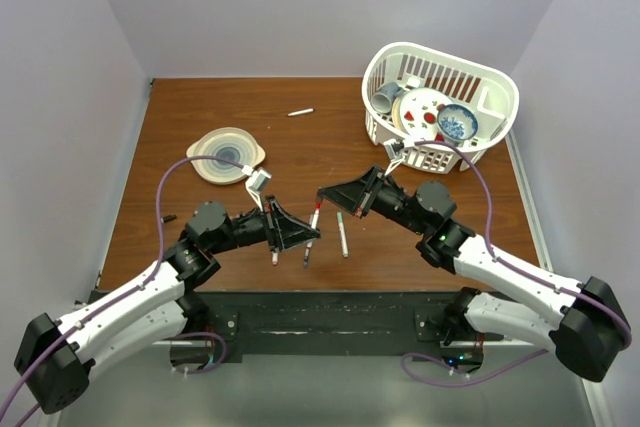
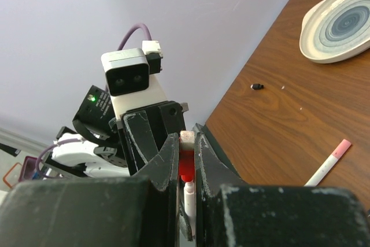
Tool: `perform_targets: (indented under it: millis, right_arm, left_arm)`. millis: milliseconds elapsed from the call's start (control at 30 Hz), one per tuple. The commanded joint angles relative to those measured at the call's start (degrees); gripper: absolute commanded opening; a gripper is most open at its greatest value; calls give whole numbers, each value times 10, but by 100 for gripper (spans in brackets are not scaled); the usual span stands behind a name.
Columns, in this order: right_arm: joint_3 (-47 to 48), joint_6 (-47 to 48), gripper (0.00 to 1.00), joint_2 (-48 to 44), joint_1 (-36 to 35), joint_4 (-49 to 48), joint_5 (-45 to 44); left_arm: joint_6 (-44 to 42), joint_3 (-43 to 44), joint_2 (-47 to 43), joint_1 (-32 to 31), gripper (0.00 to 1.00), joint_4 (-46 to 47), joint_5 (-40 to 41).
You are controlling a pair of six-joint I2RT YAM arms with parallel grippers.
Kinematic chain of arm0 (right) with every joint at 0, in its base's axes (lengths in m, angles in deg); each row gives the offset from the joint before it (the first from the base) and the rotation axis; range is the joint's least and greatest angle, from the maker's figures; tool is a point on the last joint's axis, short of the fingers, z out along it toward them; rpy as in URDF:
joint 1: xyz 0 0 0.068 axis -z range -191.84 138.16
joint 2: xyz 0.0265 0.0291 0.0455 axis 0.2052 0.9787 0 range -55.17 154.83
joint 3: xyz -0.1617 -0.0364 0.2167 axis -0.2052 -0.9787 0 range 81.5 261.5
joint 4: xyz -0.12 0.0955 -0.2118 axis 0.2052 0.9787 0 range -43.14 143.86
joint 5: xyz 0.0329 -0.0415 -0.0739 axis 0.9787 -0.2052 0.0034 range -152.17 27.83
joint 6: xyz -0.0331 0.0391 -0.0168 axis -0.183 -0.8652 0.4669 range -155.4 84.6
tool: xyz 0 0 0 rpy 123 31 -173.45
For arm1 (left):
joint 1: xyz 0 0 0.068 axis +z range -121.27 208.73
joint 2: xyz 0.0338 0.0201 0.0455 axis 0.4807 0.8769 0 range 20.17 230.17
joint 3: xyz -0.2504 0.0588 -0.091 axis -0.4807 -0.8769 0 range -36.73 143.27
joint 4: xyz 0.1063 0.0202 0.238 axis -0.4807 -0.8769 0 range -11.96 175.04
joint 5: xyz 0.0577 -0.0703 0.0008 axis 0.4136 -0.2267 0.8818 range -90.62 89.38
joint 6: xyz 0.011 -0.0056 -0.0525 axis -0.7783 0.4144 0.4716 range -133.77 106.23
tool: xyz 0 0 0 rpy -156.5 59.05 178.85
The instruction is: Insert the pens into the pen caps
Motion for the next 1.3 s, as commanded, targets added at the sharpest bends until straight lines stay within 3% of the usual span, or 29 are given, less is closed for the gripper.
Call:
perform_targets:
  millis: [0,767,1067,1267]
  right_arm:
    - [7,11,0,3,-13,-5,4]
    - [-55,33,0,-34,-48,50,14]
    - [-90,40,0,-39,-106,70,-10]
    - [-98,45,0,-5,-183,70,-35]
  left_arm:
    - [-7,24,-7,-3,0,25,8]
    - [-86,101,36,-2,0,-33,66]
    - [-125,132,63,1,0,-58,121]
    - [-124,150,86,22,0,-60,119]
